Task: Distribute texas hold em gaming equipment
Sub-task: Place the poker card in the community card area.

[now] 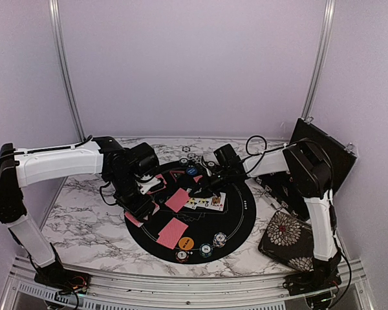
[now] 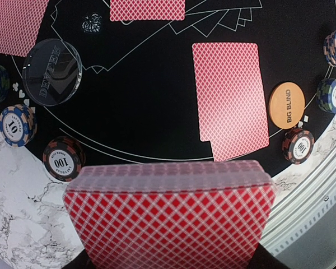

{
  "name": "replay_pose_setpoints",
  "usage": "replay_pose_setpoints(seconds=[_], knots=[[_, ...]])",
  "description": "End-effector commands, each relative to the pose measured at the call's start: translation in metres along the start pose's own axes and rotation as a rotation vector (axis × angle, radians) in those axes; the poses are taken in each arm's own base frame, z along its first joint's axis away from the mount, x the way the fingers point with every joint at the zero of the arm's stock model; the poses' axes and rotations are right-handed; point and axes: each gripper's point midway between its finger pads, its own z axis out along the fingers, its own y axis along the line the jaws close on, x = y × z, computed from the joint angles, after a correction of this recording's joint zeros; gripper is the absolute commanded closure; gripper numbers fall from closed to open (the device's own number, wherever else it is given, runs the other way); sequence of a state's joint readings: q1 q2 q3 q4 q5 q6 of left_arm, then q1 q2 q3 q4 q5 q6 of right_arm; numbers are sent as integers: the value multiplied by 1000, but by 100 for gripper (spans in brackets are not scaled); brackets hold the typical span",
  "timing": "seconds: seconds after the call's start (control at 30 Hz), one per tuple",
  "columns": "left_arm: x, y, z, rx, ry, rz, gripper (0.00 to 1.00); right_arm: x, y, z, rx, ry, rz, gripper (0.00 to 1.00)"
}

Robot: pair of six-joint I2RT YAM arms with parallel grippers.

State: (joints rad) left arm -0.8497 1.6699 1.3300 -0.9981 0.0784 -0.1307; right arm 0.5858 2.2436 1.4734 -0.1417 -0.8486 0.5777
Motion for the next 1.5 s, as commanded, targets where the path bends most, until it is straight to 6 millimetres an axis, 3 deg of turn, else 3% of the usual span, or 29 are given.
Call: replay_pose_setpoints(seconds=[0.0,0.27,0.9,1.07,1.2,1.3,1.47], knots=[[1,1,-9,8,-20,-1,56,-16,-6,-2,45,-30,-22,100],[1,0,-8,8,-19,-1,56,-29,-6,-4,76,-63,-33,99],[2,0,-10,10,-22,-4,56,-27,-7,-20,168,-85,-59,85],[1,0,-10,11,-24,-4,56,-25,-5,-32,208,-107,-67,77],[0,0,-11,12,-27,-2,56,-24,14,-45,181,-141,-85,71],[-1,-1,-11,13,-27,-1,56,-18,39,-50,88,-159,-88,64],[-4,-2,-11,19,-29,1,56,3,87,-40,-68,-138,-92,50]])
